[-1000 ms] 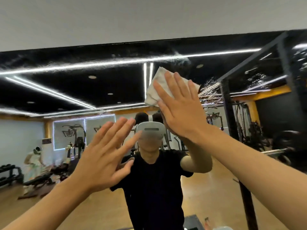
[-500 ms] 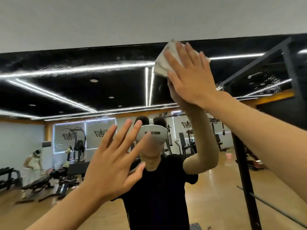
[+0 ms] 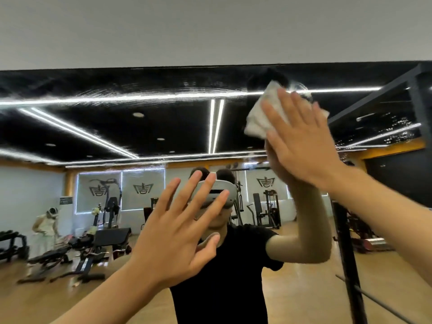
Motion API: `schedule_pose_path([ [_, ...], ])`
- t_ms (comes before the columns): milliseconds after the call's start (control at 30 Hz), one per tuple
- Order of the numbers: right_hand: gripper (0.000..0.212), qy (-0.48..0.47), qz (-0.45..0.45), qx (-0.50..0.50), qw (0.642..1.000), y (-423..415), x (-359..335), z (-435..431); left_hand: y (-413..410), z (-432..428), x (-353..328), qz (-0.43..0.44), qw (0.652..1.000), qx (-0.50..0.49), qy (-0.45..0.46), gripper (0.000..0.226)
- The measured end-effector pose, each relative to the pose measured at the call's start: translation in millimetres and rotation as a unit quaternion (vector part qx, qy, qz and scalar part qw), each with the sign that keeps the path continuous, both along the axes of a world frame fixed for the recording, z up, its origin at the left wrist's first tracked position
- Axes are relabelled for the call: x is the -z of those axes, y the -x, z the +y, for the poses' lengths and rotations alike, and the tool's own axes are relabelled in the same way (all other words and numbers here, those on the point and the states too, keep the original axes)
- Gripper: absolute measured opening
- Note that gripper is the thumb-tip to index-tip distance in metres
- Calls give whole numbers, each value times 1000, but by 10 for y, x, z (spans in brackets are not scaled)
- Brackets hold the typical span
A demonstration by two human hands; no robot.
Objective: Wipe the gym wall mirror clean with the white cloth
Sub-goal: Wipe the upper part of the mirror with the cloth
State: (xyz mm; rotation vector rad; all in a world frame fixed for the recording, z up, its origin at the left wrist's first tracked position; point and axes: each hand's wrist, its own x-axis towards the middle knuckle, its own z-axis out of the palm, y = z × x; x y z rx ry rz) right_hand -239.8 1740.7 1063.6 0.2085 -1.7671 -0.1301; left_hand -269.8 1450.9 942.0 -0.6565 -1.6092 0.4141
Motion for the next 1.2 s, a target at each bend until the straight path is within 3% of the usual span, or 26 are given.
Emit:
schedule_pose_path([
  [100,65,32,17,6,999,-2,-622,-138,2,1,-1,-4,1000,2,0,76],
  [200,65,51,15,5,999,6,-784,-308,4,-4,-10,-5,1000,-3,-1,76],
  [300,67,20,15,13,1000,-3,-326,-364,1,-13,-4,-4,1000,-3,-1,75],
  [467,61,-118,-15,21,993,-30,538,-79,11,-6,5,3,1000,-2,1,74],
  [567,60,-134,-17,28,990,-41,149,-24,11,4,-1,-1,1000,4,0,74],
  [700,64,-82,13,23,996,4,-714,-376,19,8,16,-1,1000,12,-5,75],
  [800,65,-65,19,30,997,23,-925,-602,11,-6,-1,-2,1000,10,-6,75],
  [1000,59,-188,7,10,982,10,295,-318,22,-22,9,6,1000,10,-4,73],
  [1067,58,-228,-25,8,973,-64,399,-15,31,-31,10,12,1000,7,0,74],
  [1200,63,-110,-21,45,993,-158,-402,580,24,-22,11,8,1000,3,2,78],
])
